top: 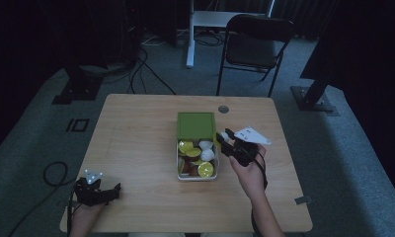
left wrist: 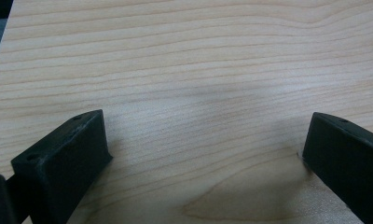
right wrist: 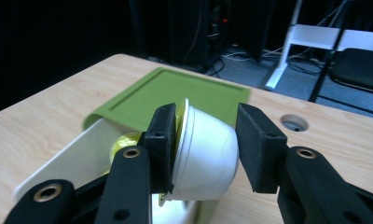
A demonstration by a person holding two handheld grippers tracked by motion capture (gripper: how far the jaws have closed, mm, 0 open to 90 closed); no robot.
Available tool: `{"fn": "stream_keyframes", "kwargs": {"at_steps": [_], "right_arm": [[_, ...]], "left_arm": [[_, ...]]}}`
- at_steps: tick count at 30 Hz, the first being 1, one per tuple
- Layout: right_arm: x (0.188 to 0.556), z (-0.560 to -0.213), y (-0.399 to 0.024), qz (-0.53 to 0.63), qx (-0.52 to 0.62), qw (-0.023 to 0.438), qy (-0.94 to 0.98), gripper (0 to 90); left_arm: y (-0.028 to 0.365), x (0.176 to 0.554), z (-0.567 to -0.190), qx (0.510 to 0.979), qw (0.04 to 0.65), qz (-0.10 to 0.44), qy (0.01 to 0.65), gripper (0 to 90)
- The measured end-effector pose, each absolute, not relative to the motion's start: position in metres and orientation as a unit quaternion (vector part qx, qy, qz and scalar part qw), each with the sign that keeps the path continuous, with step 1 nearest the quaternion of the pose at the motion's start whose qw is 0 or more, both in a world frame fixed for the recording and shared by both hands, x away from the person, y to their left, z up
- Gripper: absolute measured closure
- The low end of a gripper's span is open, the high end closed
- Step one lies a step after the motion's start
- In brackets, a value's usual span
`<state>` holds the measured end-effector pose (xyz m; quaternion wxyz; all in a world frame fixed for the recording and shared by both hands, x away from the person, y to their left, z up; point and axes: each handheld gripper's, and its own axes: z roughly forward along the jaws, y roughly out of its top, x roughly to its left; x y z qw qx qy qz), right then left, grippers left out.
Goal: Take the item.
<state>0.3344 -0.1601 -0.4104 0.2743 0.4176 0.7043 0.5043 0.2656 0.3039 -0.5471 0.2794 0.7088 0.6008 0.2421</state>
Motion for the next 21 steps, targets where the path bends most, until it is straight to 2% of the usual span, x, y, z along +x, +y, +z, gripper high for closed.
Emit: {"fn": "stream_keyframes", "kwargs": {"at_steps": [8, 21], "right_arm": [[0.344, -0.420, -0.180, 0.486, 0.439, 0.290, 0.698, 58.9], [0.362, -0.452, -0.200, 0.470, 0.467, 0.283, 0.694, 58.9]], "left_arm": [[0.304, 0.266, -0.547, 0.709, 0.280, 0.242, 0.601, 0.3], [0.304, 0.266, -0.547, 0.709, 0.279, 0.242, 0.601, 0.3]]}}
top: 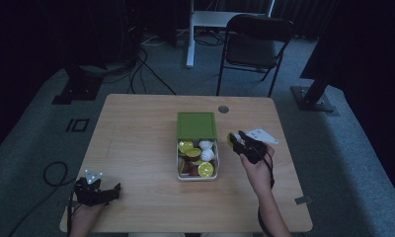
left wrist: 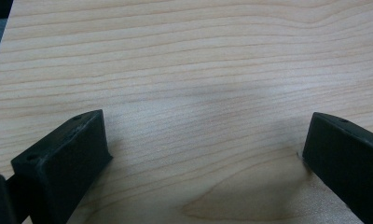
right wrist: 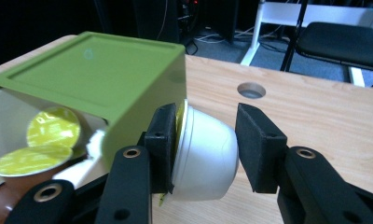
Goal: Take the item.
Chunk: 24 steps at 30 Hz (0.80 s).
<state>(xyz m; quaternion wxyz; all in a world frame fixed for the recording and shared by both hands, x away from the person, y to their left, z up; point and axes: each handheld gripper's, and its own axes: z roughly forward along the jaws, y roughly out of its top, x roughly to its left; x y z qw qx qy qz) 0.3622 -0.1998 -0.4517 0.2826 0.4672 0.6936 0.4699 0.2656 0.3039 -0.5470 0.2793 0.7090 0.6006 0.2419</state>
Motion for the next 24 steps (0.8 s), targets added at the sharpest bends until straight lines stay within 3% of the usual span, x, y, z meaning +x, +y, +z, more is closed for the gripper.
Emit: {"fn": "stream_keyframes", "kwargs": {"at_steps": [24], "right_arm": [[0.375, -0.509, -0.213, 0.428, 0.515, 0.261, 0.695, 58.9]], "left_arm": [[0.304, 0.266, -0.547, 0.709, 0.279, 0.242, 0.601, 0.3]]}}
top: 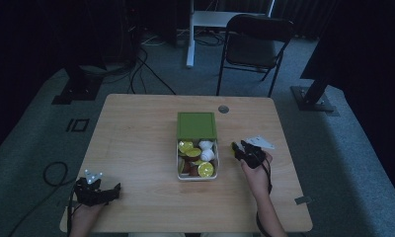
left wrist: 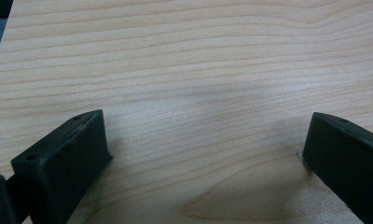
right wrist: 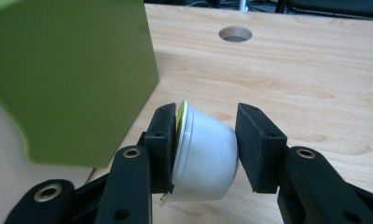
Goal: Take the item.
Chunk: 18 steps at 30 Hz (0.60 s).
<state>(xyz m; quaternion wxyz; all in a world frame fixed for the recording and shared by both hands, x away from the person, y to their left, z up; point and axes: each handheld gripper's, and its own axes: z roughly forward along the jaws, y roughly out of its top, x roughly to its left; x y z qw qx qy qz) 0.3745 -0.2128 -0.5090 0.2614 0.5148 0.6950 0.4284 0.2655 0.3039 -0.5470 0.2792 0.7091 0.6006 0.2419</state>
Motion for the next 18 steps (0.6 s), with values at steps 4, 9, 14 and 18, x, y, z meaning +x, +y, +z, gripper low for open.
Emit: {"fn": "stream_keyframes", "kwargs": {"at_steps": [4, 9, 14, 18], "right_arm": [[0.375, -0.514, -0.213, 0.425, 0.517, 0.261, 0.695, 58.9], [0.375, -0.518, -0.212, 0.421, 0.517, 0.264, 0.697, 58.9], [0.374, -0.522, -0.211, 0.416, 0.518, 0.264, 0.699, 58.9], [0.374, -0.527, -0.211, 0.413, 0.521, 0.261, 0.700, 58.8]], "left_arm": [[0.304, 0.266, -0.547, 0.709, 0.279, 0.242, 0.601, 0.3], [0.304, 0.266, -0.547, 0.709, 0.279, 0.242, 0.601, 0.3], [0.304, 0.266, -0.547, 0.709, 0.279, 0.242, 0.601, 0.3], [0.304, 0.266, -0.547, 0.709, 0.279, 0.242, 0.601, 0.3]]}}
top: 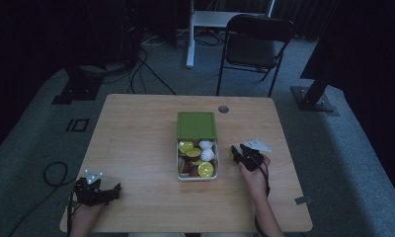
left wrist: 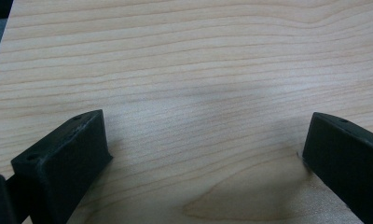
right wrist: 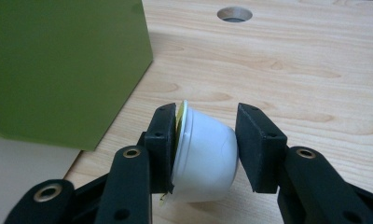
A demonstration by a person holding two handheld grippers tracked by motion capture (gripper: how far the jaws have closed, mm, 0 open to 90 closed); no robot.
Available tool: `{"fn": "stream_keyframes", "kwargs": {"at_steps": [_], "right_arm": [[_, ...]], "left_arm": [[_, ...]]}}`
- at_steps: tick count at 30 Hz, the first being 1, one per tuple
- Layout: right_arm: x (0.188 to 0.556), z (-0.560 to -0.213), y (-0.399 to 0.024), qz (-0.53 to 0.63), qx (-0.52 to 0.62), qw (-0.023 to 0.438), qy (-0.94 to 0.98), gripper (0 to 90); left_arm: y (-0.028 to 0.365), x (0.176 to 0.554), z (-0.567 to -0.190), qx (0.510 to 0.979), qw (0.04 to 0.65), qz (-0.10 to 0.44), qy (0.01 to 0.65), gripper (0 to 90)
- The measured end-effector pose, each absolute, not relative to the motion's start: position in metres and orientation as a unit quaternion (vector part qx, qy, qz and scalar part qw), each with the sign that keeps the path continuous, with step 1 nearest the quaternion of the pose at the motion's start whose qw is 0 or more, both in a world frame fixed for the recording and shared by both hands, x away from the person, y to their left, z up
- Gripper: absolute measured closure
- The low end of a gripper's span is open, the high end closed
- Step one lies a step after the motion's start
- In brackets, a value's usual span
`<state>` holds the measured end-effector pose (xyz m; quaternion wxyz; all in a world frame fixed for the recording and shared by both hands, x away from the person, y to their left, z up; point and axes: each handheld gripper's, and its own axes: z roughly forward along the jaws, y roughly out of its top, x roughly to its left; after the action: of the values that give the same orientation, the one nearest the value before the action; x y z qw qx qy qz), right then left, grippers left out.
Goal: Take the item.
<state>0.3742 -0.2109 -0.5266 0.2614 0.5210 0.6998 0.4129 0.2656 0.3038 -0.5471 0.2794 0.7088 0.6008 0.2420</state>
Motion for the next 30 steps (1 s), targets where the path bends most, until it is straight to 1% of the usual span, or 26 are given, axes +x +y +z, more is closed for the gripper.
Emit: {"fn": "stream_keyframes", "kwargs": {"at_steps": [12, 21, 23, 25, 30], "right_arm": [[0.375, -0.540, -0.214, 0.401, 0.531, 0.256, 0.701, 58.8], [0.376, -0.540, -0.216, 0.404, 0.538, 0.243, 0.699, 57.6], [0.376, -0.540, -0.216, 0.405, 0.538, 0.241, 0.699, 56.2], [0.376, -0.541, -0.216, 0.404, 0.542, 0.238, 0.697, 50.6], [0.376, -0.539, -0.217, 0.403, 0.544, 0.241, 0.696, 49.2]], "left_arm": [[0.304, 0.266, -0.547, 0.709, 0.279, 0.242, 0.601, 0.3], [0.304, 0.266, -0.547, 0.709, 0.279, 0.242, 0.601, 0.3], [0.304, 0.266, -0.547, 0.709, 0.279, 0.242, 0.601, 0.3], [0.304, 0.266, -0.547, 0.709, 0.279, 0.242, 0.601, 0.3], [0.304, 0.266, -0.547, 0.709, 0.279, 0.242, 0.601, 0.3]]}}
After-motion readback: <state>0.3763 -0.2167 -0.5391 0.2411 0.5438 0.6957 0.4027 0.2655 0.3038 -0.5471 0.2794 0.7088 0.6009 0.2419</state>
